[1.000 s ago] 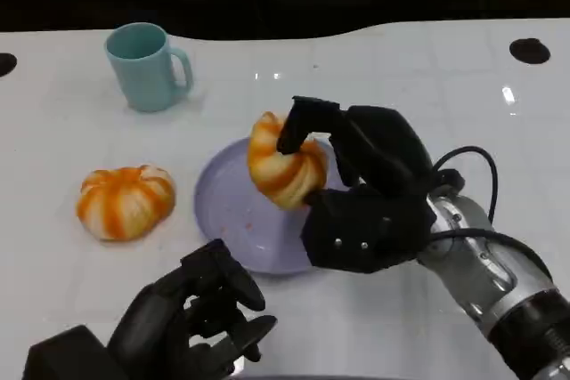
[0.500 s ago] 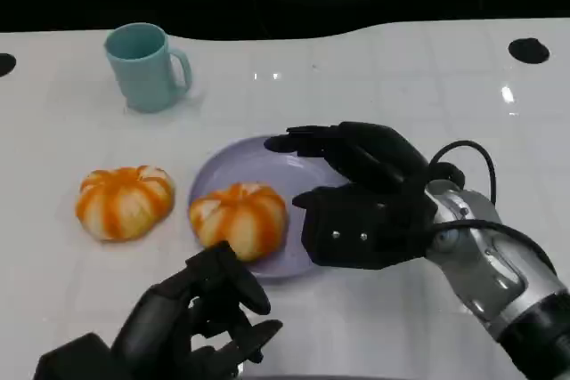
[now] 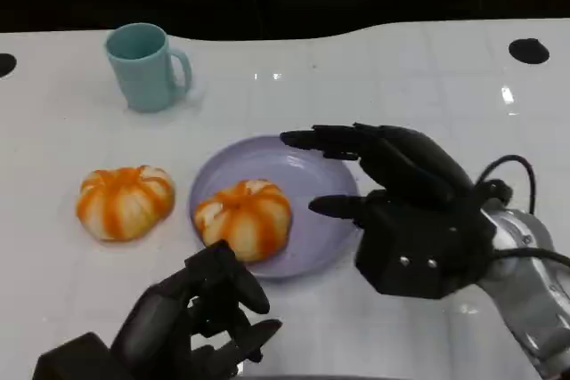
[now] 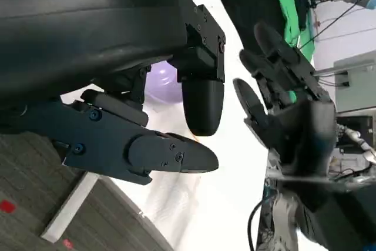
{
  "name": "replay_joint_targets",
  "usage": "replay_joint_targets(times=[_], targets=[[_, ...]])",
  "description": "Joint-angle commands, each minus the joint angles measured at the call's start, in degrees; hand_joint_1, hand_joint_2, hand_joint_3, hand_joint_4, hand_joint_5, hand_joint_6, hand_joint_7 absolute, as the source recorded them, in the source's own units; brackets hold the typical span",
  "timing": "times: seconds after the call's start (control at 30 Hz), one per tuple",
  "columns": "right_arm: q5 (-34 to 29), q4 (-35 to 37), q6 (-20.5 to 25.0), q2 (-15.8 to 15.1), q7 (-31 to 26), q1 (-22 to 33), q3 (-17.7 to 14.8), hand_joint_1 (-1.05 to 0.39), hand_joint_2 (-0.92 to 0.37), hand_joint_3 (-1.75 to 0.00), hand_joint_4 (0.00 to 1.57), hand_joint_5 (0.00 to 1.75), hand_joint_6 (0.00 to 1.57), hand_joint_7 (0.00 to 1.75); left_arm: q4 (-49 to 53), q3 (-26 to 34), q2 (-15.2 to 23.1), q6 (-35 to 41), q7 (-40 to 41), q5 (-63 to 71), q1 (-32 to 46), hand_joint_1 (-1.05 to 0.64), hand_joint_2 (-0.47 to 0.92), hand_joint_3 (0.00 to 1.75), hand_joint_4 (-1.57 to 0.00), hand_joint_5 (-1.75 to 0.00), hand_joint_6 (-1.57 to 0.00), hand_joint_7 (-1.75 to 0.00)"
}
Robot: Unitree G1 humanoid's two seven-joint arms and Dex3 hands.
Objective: Grasp the bread from the table and place it into the plate.
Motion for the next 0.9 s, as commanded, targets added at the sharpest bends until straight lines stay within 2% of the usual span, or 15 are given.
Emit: replay_joint_targets(times=[0.03,0.23,0.3,0.37,0.43,0.47,0.5,0.57,0.7,0.8,0.87,0.9], targets=[[5.39,-4.37,-4.34,-1.77,0.7,5.18,-3.28,-0.44,-0.92,-0.19,0.3,0.75,0.56,0.04,-0.03,0.27,0.62,0.16,0.07,-0.61,0.11,-0.47,0.92,0.23,-0.66,-1.75,-0.4,-1.71],[12.55,-7.24,-9.86,-1.91,1.17,11.83,-6.89,-0.33,-0.92,-0.17,0.38,0.91,0.66,0.09,-0.01,0.42,0.75,0.0,0.44,-0.11,0.12,-0.47,0.92,0.23,-0.66,-1.75,-0.39,-1.71],[17.18,-8.12,-10.69,-1.37,2.42,14.2,-8.17,-0.29,-0.92,-0.18,0.41,0.96,0.73,0.13,0.13,0.55,0.8,-0.12,0.29,-0.32,0.08,-0.47,0.92,0.23,-0.65,-1.75,-0.39,-1.71],[20.86,-8.93,-11.56,-1.11,3.53,16.32,-9.2,-0.24,-0.92,-0.2,0.46,1.03,0.81,0.19,0.17,0.62,0.86,-0.04,0.3,-0.31,0.04,-0.47,0.92,0.23,-0.65,-1.75,-0.39,-1.71],[23.37,-9.74,-12.09,-1.12,4.42,18.04,-9.94,-0.22,-0.9,-0.25,0.48,1.09,0.83,0.28,0.33,0.69,0.88,-0.07,0.32,-0.3,-0.04,-0.47,0.92,0.23,-0.64,-1.75,-0.39,-1.71],[24.87,-10.18,-12.1,-1.01,4.93,18.94,-10.33,-0.21,-0.88,-0.31,0.5,1.12,0.81,0.36,0.5,0.75,0.86,-0.2,0.28,-0.39,-0.1,-0.47,0.92,0.23,-0.64,-1.75,-0.39,-1.71],[26.07,-10.54,-12.35,-0.95,5.36,19.85,-10.7,-0.2,-0.81,-0.46,0.53,1.17,0.75,0.56,0.65,0.8,0.86,-0.33,0.27,-0.41,-0.17,-0.48,0.92,0.23,-0.64,-1.75,-0.39,-1.72],[26.69,-11.52,-13.01,-1.34,5.67,21.85,-11.39,-0.21,-0.69,-0.71,0.59,1.26,0.69,0.83,1.01,0.86,0.85,-0.67,0.3,-0.31,-0.32,-0.48,0.92,0.23,-0.63,-1.75,-0.39,-1.72],[26.7,-13.37,-14.67,-2.24,6.2,25.77,-12.37,-0.16,-0.48,-1.11,0.68,1.42,0.75,1.14,1.41,0.82,0.89,-1.41,0.38,0.04,-0.4,-0.49,0.92,0.23,-0.63,-1.75,-0.39,-1.73],[25.81,-14.0,-16.56,-3.1,6.8,28.25,-13.08,-0.13,-0.41,-1.26,0.74,1.5,0.78,1.26,1.35,0.88,0.82,-1.11,0.32,-0.36,-0.37,-0.49,0.92,0.23,-0.63,-1.75,-0.38,-1.73],[25.35,-14.25,-17.06,-3.53,6.91,29.32,-13.47,-0.14,-0.39,-1.28,0.75,1.53,0.78,1.28,1.36,0.83,0.83,-1.04,0.35,-0.3,-0.48,-0.49,0.92,0.23,-0.62,-1.75,-0.38,-1.73],[25.41,-14.42,-17.03,-3.65,6.93,29.77,-13.61,-0.14,-0.38,-1.28,0.75,1.6,0.77,1.3,1.38,0.81,0.87,-1.1,0.35,-0.21,-0.52,-0.49,0.92,0.23,-0.62,-1.75,-0.38,-1.73]])
